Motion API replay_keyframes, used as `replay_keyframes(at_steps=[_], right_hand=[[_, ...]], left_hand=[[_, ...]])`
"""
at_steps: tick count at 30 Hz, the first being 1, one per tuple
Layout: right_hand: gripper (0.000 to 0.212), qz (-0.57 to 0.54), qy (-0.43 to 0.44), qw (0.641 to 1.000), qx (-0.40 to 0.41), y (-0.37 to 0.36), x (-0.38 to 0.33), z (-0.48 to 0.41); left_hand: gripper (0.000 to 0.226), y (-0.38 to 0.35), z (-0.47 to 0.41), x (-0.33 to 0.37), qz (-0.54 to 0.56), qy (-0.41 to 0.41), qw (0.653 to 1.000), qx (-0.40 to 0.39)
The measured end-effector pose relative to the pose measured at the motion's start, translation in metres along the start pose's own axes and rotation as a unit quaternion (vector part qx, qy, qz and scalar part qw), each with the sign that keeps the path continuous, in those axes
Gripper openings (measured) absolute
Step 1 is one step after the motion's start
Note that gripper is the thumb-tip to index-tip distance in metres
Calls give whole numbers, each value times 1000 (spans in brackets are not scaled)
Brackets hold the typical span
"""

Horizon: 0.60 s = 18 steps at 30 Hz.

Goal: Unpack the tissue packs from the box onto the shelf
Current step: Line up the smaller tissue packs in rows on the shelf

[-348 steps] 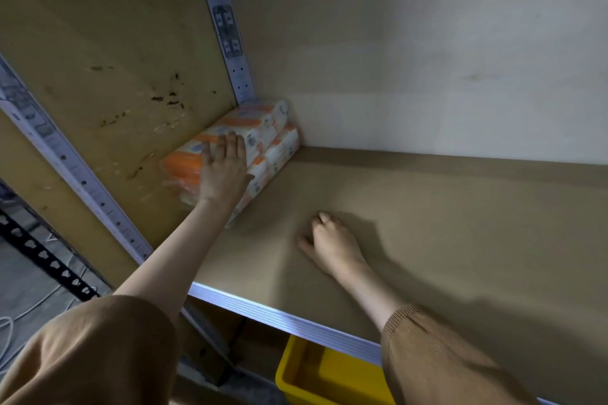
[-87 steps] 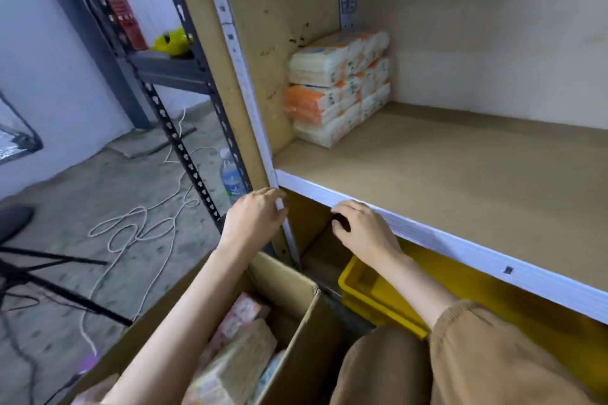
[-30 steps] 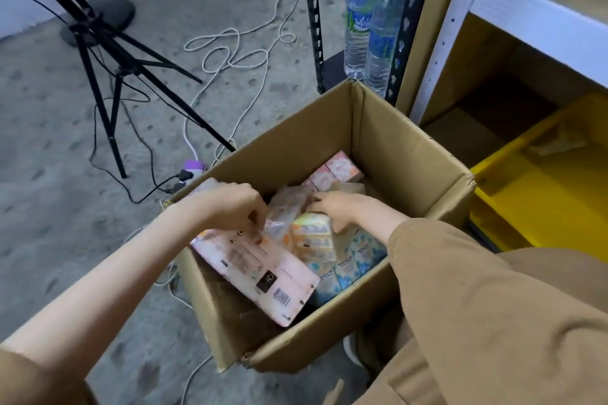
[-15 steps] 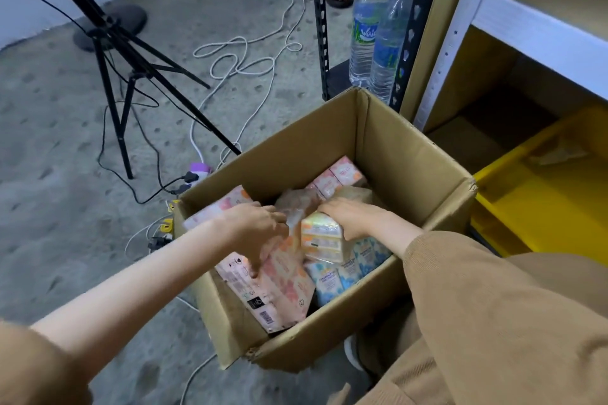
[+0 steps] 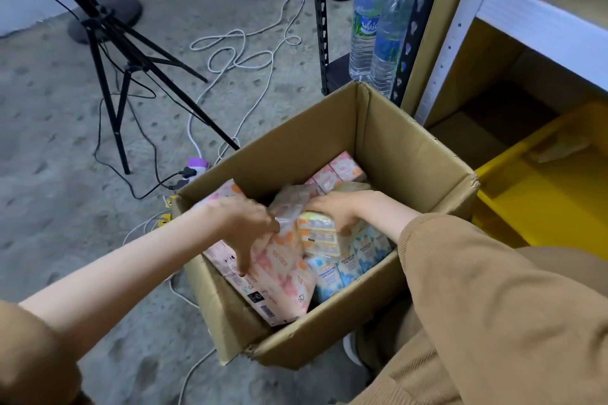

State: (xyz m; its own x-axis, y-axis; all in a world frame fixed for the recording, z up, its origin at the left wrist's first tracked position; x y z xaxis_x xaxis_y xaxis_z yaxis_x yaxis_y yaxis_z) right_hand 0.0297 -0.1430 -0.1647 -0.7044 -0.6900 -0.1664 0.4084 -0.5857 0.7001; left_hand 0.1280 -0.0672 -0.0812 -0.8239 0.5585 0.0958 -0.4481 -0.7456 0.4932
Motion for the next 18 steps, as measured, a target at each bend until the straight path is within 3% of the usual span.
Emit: replay_keyframes(at_steps=[9, 12, 15, 18], right_hand=[[78, 66, 16, 997, 42, -3, -11, -8], [74, 9, 49, 996, 67, 4, 1, 5], [57, -91, 25, 988, 122, 9, 25, 21], [69, -167, -11, 969, 182, 15, 42, 37]], left_hand=[[95, 8, 47, -15, 15, 4, 985, 172], [106, 16, 72, -30, 83, 63, 971, 217], [117, 26, 92, -42, 140, 109, 936, 304], [118, 36, 102, -51, 185, 134, 892, 390]])
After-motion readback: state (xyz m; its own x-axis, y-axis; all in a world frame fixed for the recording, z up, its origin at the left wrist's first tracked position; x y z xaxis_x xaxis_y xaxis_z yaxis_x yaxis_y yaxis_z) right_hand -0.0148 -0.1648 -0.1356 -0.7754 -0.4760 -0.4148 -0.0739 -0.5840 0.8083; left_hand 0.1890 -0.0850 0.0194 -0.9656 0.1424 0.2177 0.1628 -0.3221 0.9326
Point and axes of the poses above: each hand's wrist, its own z-axis away from the middle knuckle, its own y-axis out of the back of the hand, x = y × z, the point moved 6 cm from there along -z, towards the middle knuckle, and after that the axes turned 13 degrees about -y, right-handed, at the moved point
